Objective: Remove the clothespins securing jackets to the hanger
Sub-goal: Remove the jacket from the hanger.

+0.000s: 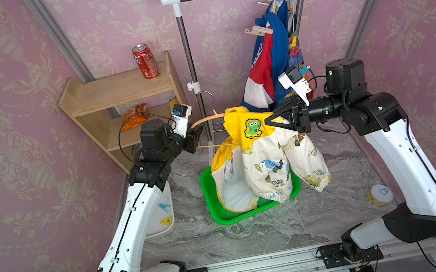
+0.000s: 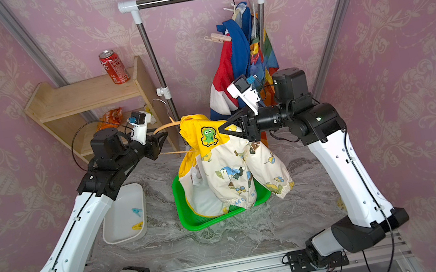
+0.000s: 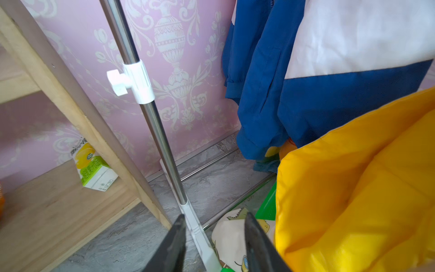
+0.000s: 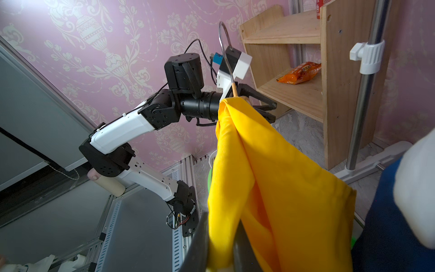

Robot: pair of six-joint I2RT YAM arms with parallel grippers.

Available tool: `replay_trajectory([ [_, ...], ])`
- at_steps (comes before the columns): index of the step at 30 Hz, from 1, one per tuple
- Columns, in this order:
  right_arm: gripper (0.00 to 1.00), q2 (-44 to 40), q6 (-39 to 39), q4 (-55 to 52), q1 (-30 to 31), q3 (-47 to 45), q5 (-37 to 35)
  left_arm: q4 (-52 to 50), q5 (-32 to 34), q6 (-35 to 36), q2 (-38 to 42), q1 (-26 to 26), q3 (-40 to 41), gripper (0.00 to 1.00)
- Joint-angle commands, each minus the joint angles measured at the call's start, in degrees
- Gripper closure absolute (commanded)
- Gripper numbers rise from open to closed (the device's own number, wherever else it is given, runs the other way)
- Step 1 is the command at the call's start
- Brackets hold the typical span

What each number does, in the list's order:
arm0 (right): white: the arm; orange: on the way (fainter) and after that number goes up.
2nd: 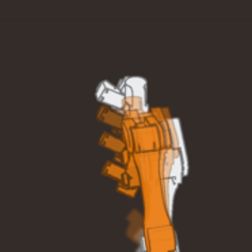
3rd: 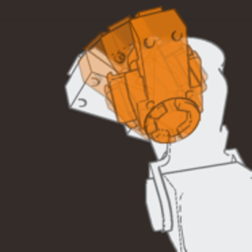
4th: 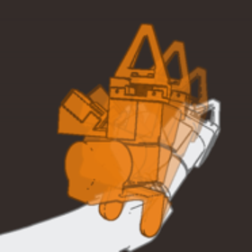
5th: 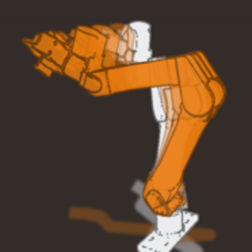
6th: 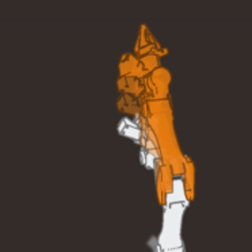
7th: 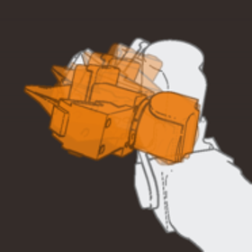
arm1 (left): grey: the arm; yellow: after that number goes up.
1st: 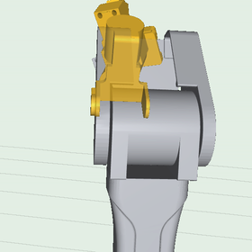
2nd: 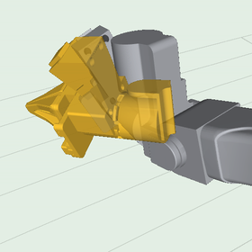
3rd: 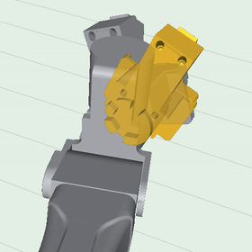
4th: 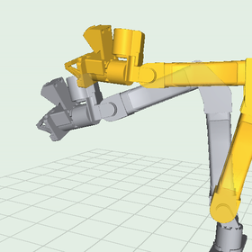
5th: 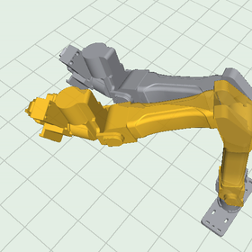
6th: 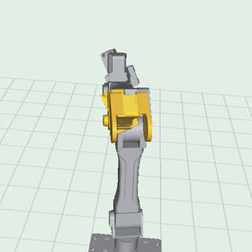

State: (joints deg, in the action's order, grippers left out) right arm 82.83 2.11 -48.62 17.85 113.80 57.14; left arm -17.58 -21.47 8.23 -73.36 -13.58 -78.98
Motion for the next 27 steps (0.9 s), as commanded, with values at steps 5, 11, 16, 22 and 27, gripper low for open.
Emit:
replay_trajectory([
  [5,1.0,2.5,0.6,2.5,-0.8,3.6,2.8,-3.3,-3.5,-3.5,0.6,0.8,-2.7,0.98],
  [11,0.99,6.1,0.4,1.1,-0.9,5.9,3.1,-5.5,-1.7,-3.4,2.1,0.9,-2.3,1.0],
  [16,0.9,8.5,-1.0,-1.8,-0.9,7.5,3.0,-7.5,5.6,-3.7,3.2,2.3,-3.5,1.0],
  [22,0.79,10.1,-1.6,-3.4,-0.9,6.4,-3.3,-9.5,8.2,-4.2,1.7,6.6,-6.5,1.0],
  [27,0.72,11.7,-1.3,-3.4,-0.9,5.5,-7.9,-13.0,12.5,-0.9,0.6,6.6,-6.6,1.0],
])
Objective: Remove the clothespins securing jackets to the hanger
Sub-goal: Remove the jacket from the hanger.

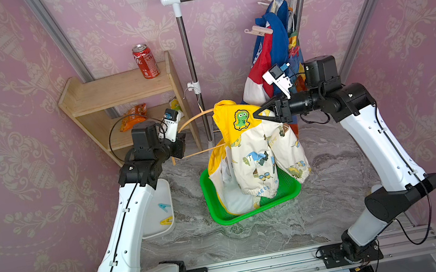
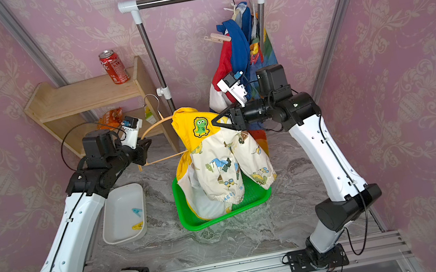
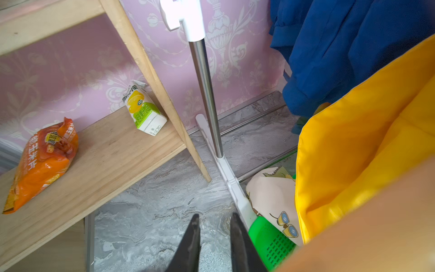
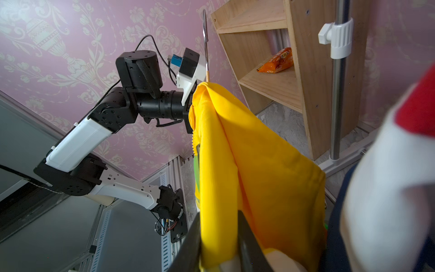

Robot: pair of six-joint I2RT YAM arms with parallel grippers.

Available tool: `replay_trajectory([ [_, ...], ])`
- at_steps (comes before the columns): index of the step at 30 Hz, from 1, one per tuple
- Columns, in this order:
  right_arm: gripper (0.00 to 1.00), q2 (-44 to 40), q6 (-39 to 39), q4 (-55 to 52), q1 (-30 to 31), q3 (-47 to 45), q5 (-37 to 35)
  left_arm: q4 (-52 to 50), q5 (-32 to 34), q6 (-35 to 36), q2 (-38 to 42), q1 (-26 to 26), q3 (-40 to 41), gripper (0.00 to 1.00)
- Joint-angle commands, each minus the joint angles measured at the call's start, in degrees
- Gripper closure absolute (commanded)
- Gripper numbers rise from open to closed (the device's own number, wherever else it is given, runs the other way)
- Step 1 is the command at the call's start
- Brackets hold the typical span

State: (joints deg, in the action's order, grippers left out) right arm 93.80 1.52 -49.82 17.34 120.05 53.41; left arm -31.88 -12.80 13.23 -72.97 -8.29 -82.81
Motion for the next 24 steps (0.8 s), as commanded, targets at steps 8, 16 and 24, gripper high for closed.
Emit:
replay_trajectory([
  [8,0.72,0.7,-0.7,-1.5,-0.4,-2.8,-5.2,-3.9,11.2,0.6,1.5,1.3,-0.3,1.0],
  [16,0.73,0.2,-3.7,-5.9,-1.5,-2.5,-5.3,-5.4,14.9,2.4,4.8,3.3,2.8,1.0],
  [24,0.76,-0.4,-3.1,-5.0,-2.4,-4.0,-5.2,-6.6,15.7,3.3,5.4,4.1,2.3,1.0],
])
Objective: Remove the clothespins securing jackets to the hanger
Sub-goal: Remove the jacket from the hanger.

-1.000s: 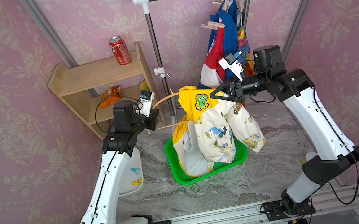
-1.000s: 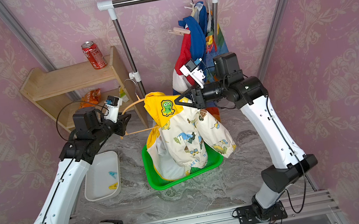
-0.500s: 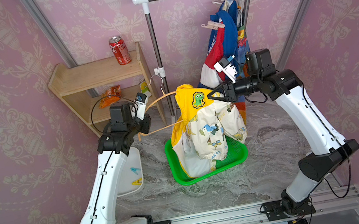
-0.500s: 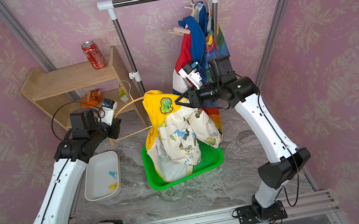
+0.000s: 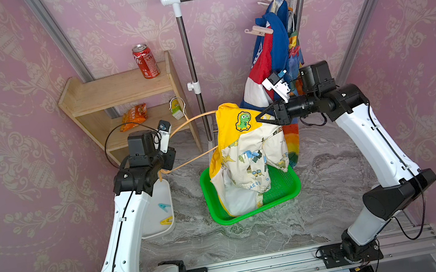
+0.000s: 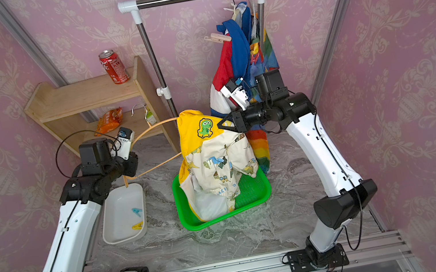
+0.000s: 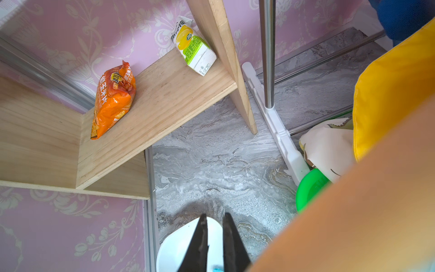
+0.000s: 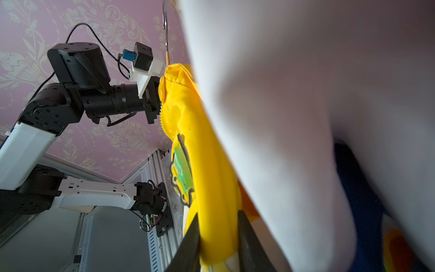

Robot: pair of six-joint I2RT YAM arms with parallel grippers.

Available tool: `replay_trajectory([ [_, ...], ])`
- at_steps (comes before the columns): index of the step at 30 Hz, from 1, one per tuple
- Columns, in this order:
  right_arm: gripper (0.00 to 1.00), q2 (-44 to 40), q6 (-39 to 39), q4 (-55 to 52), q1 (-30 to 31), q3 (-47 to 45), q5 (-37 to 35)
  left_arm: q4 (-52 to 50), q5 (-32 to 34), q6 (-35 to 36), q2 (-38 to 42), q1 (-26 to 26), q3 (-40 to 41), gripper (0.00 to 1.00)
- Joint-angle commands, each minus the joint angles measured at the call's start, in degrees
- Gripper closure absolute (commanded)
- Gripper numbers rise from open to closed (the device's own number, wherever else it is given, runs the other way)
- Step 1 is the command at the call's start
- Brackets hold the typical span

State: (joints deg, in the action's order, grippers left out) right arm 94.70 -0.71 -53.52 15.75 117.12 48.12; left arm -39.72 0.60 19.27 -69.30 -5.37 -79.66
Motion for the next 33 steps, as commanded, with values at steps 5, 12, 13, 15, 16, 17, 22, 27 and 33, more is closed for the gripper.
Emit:
replay_trajectory([
  [5,0.95,-3.9,0.9,1.6,-2.7,-3.3,-3.5,-0.7,3.9,-1.9,3.1,1.5,-0.5,1.0],
  [12,0.97,-8.6,5.5,10.2,-5.9,-9.2,-6.0,-1.5,4.4,-4.4,6.5,2.6,1.8,1.0],
  [13,0.96,-9.0,5.9,10.5,-6.3,-9.5,-5.9,-1.5,4.3,-4.9,7.0,2.7,2.1,1.0],
  [15,0.92,-9.2,5.8,10.1,-6.9,-9.9,-5.4,-1.8,4.5,-5.5,7.7,3.0,2.6,1.0],
  [16,0.92,-9.2,5.6,9.7,-7.1,-10.1,-5.2,-2.1,4.6,-5.7,8.1,3.2,2.7,1.0],
  [17,0.92,-9.3,5.3,9.2,-7.3,-10.2,-5.2,-2.4,4.7,-5.8,8.4,3.5,2.8,1.0],
  [22,0.89,-9.5,4.2,8.3,-8.0,-12.0,-4.9,-3.8,4.4,-6.4,9.3,4.8,2.8,1.0],
  [27,0.75,-8.4,3.5,6.8,-8.5,-12.8,0.8,-4.1,3.6,-7.4,9.5,5.0,2.9,1.0],
  [33,0.71,-7.9,5.0,7.6,-8.2,-15.3,4.4,-3.4,0.8,-9.3,8.6,5.0,3.0,1.0],
])
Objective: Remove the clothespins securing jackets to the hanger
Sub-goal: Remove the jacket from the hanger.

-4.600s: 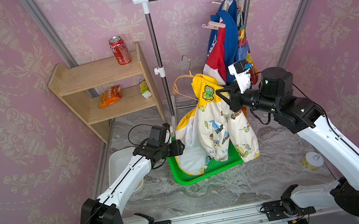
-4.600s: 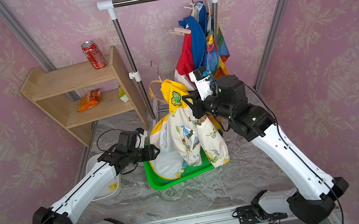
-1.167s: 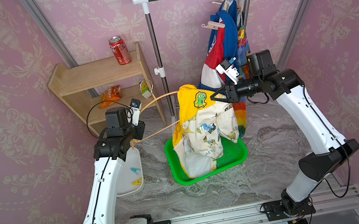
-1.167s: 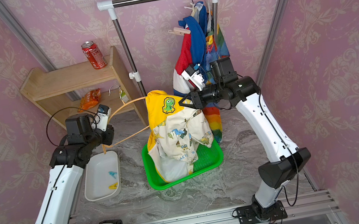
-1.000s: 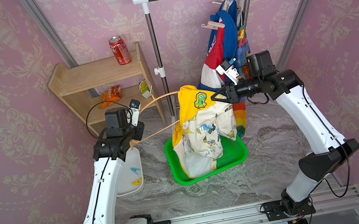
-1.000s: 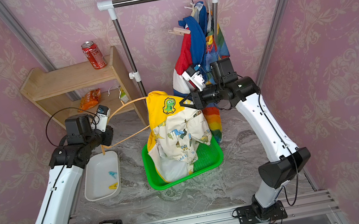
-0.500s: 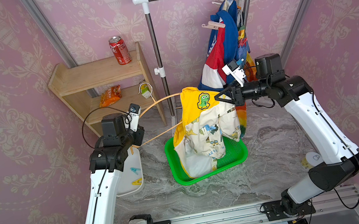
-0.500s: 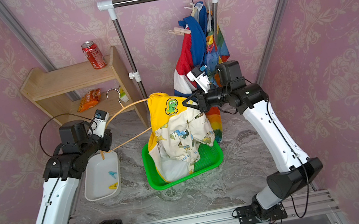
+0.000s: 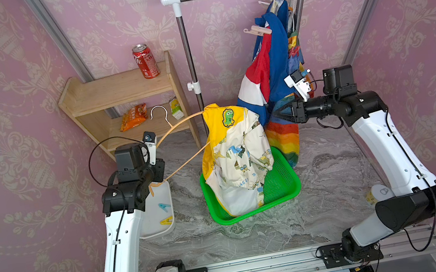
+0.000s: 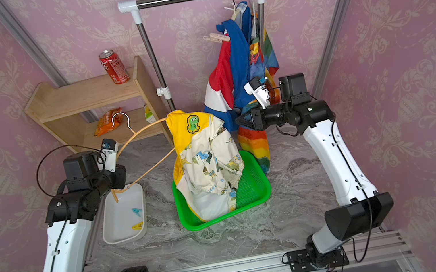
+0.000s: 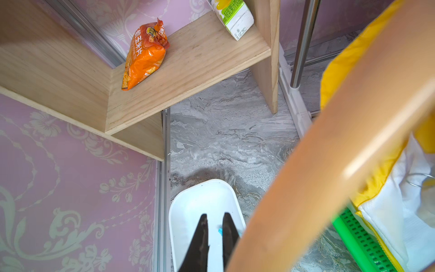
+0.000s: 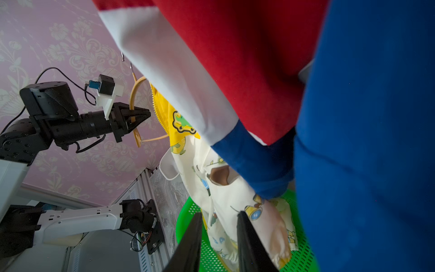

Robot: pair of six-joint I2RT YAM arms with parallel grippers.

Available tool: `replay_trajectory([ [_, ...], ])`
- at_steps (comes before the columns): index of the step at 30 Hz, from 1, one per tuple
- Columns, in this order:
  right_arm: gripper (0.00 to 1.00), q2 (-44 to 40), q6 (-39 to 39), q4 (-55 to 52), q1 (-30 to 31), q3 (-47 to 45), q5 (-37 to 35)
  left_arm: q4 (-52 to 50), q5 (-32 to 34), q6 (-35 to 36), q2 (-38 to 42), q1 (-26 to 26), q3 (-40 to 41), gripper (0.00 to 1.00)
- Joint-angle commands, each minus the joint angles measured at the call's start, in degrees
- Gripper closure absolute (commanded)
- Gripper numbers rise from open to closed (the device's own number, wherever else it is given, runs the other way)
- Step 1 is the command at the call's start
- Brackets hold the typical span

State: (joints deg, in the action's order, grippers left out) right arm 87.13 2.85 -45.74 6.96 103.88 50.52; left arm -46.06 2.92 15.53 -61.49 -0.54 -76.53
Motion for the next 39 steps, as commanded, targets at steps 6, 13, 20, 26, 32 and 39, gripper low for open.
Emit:
replay_trajectory([
  [6,0.59,-2.6,1.8,0.1,6.7,-3.5,-5.6,2.6,-7.0,-4.3,3.4,0.2,-0.2,1.0],
  [13,0.5,-8.2,3.4,4.4,11.1,-7.8,-14.2,-6.5,-10.3,-2.4,5.9,0.2,-3.0,1.0],
  [20,0.28,-7.8,1.1,4.8,10.8,-7.4,-19.6,-11.2,-11.7,-2.3,8.5,0.1,-6.0,1.0],
  [26,0.15,-4.6,2.0,6.3,10.9,-7.6,-13.6,-12.3,-14.0,-2.9,8.9,0.1,-7.8,1.0],
  [32,0.16,-2.4,3.0,10.1,10.9,-9.2,-11.7,-15.2,-16.0,-3.0,9.0,0.1,-10.2,1.0],
  [39,0.17,2.2,5.6,13.9,11.9,-10.9,-10.0,-13.8,-18.8,-5.3,10.9,0.1,-11.7,1.0],
])
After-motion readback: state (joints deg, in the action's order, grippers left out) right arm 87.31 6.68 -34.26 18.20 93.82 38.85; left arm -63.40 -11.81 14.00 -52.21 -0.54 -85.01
